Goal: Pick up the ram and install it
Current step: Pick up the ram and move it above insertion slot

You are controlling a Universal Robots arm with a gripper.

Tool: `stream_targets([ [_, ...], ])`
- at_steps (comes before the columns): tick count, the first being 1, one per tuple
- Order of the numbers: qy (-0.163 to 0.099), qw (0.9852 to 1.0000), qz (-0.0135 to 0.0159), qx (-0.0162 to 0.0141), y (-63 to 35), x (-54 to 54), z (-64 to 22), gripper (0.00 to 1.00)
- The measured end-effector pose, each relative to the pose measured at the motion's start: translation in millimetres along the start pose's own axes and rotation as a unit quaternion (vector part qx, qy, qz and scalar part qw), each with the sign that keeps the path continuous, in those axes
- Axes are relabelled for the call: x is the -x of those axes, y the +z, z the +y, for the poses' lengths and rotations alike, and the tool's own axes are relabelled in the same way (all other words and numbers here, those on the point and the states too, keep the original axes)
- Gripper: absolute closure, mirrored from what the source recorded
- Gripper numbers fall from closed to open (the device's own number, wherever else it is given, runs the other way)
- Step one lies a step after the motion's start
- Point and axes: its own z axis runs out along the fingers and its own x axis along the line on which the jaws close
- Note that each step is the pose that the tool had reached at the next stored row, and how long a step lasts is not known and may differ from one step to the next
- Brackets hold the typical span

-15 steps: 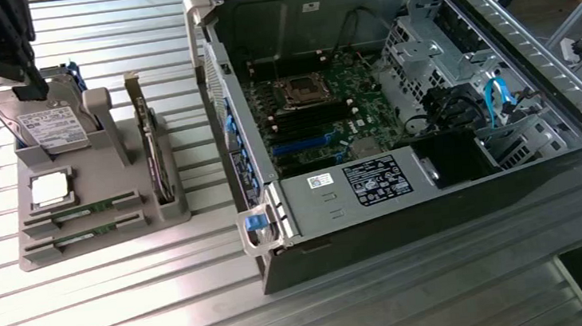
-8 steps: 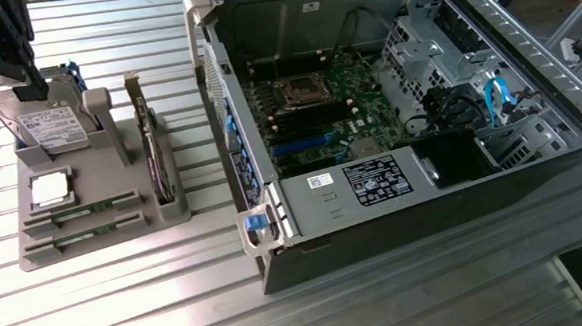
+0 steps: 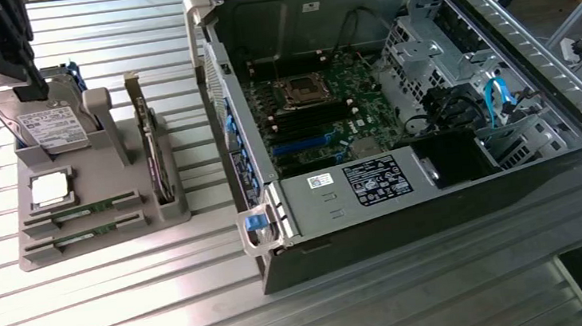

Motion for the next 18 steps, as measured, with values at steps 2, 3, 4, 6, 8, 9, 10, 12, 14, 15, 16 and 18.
stream_targets([
  [2, -0.009, 1.0, 0.0003, -0.0002, 0.0, 0.0, 0.0, 0.9],
  [3, -0.013, 0.9999, 0.0005, -0.0003, 0.0, 0.0, 0.0, 0.9],
  [4, -0.016, 0.9999, 0.0006, -0.0004, 0.1, 0.0, -0.1, 0.9],
  [6, -0.024, 0.9997, 0.0008, -0.0005, 0.1, 0.0, 0.0, 0.9],
  [8, -0.024, 0.9997, 0.0009, -0.0005, 0.1, 0.0, 0.0, 0.9],
  [9, -0.024, 0.9997, 0.0008, -0.0005, 0.1, 0.0, 0.0, 0.9],
  [10, -0.024, 0.9997, 0.0009, -0.0005, 0.1, 0.0, 0.0, 0.9],
  [12, -0.024, 0.9997, 0.0008, -0.0005, 0.2, -0.2, 0.0, 0.9],
  [14, -0.024, 0.9997, 0.0009, -0.0005, 0.8, -1.6, -0.2, 0.9],
  [15, -0.024, 0.9997, 0.0009, -0.0005, 1.0, -2.2, -0.2, 0.9],
  [16, -0.024, 0.9997, 0.0009, -0.0005, 1.2, -3.0, -0.3, 0.9],
  [18, -0.024, 0.9997, 0.0009, -0.0005, 1.8, -5.0, -0.4, 0.9],
])
